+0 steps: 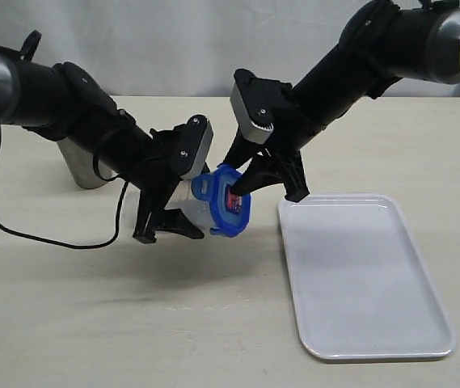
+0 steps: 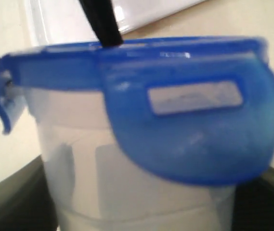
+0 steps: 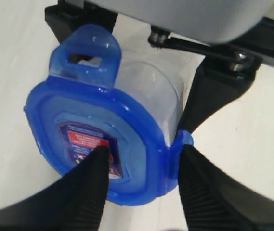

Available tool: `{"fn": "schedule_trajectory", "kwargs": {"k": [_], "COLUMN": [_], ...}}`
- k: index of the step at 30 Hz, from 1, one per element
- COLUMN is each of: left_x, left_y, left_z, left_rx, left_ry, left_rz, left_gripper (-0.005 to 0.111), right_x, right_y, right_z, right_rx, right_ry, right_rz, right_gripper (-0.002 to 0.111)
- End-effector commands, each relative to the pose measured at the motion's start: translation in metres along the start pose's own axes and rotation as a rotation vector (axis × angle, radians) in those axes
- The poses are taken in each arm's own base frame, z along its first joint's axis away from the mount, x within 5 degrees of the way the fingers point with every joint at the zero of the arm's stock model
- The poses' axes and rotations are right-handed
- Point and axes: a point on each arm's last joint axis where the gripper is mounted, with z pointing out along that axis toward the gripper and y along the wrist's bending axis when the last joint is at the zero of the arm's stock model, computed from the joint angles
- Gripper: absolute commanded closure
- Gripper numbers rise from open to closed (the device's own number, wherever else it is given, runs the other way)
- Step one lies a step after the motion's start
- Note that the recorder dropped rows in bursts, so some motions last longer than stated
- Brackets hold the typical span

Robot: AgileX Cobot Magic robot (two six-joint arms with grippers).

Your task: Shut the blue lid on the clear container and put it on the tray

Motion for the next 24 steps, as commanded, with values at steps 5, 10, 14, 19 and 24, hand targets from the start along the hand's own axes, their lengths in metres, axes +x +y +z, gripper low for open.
{"fn": "schedule_trajectory", "kwargs": {"k": [5,10,14,19,24], "left_x": [-0.031,-0.031,-0.031,-0.028,-0.022], "left_y": [0.019,0.019,0.02,0.024,0.031], "left_z": [-0.01,-0.01,-0.01,-0.012,-0.016], "left_rx": [-0.149,-0.15,-0.16,-0.197,-0.26], "left_ry": [-0.151,-0.152,-0.16,-0.15,-0.164], "left_rz": [-0.095,-0.096,-0.11,-0.13,-0.201], "left_gripper": [0.107,0.107,0.107,0.107,0.107], "right_x": [-0.022,-0.028,-0.036,-0.031,-0.026], "right_y": [0.022,0.018,0.011,0.004,-0.001], "right_z": [0.037,0.026,0.0,-0.038,-0.077], "right_rx": [-0.201,-0.157,-0.074,0.059,0.198], "right_ry": [-0.08,-0.065,-0.069,-0.061,-0.096], "right_rz": [0.011,-0.017,-0.004,0.063,0.172], "right_gripper": [0.065,0.065,0.065,0.065,0.065]}}
